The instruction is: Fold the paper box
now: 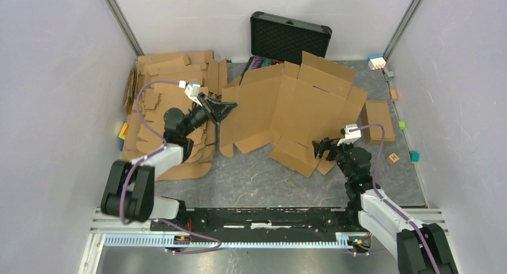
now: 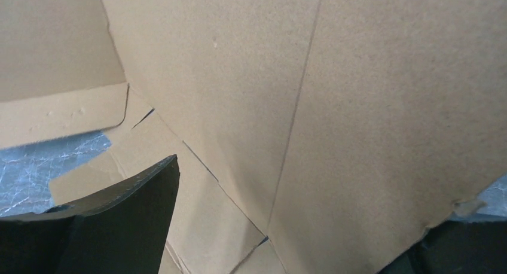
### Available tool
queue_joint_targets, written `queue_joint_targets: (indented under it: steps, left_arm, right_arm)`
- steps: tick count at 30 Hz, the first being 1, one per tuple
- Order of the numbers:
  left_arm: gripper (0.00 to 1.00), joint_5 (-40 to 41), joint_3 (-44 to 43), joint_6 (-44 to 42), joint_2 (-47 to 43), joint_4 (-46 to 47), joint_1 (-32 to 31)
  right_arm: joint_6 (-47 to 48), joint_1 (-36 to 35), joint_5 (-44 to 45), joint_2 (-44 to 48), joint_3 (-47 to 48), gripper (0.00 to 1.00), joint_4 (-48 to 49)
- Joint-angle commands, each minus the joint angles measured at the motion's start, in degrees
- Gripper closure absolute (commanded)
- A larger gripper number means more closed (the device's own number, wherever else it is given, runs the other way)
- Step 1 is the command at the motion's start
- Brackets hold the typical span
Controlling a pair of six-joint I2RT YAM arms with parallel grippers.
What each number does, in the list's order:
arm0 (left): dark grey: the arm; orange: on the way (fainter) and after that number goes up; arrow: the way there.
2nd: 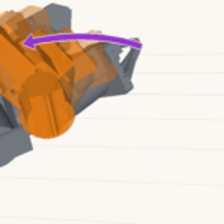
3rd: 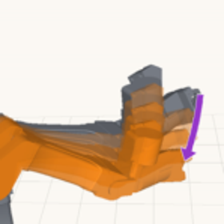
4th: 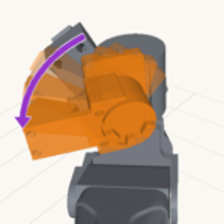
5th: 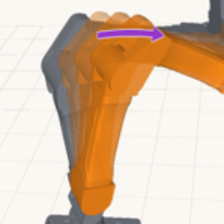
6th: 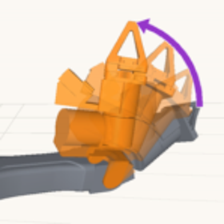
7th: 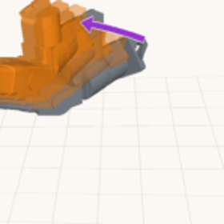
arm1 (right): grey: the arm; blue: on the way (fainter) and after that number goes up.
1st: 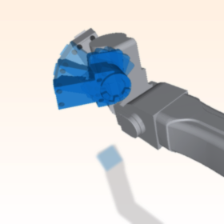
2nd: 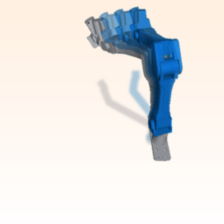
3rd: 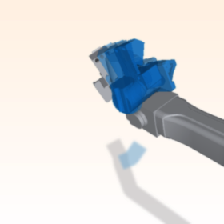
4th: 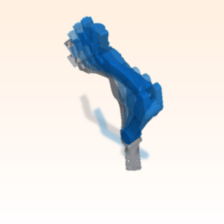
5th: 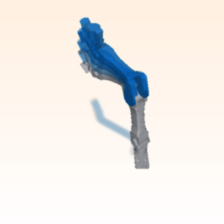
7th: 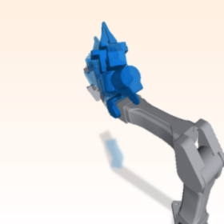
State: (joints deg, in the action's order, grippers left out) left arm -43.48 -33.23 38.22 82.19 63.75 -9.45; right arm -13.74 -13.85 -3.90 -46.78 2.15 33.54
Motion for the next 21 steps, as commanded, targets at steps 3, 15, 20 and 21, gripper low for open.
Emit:
queue_joint_targets:
  steps: [3, 15, 20, 21]
  left_arm:
    - [0.75, 17.8, 8.4, -11.4, -18.4, -17.6, -7.6]
    - [0.96, 21.9, 18.9, -15.9, -43.7, -33.7, -13.3]
    - [0.98, 23.5, 21.2, -17.3, -50.5, -35.6, -15.2]
    - [0.98, 23.5, 21.7, -17.4, -51.4, -35.6, -15.2]
  right_arm:
    - [-1.9, -0.2, 5.1, 0.6, 4.7, 0.03, -6.2]
    - [-2.3, -0.1, 7.6, 5.3, 7.3, 0.02, -16.0]
    - [-3.1, -0.1, 15.4, 7.0, 11.4, 0.02, -25.9]
    - [-2.6, -0.2, 16.2, 7.3, 12.4, 0.02, -27.5]
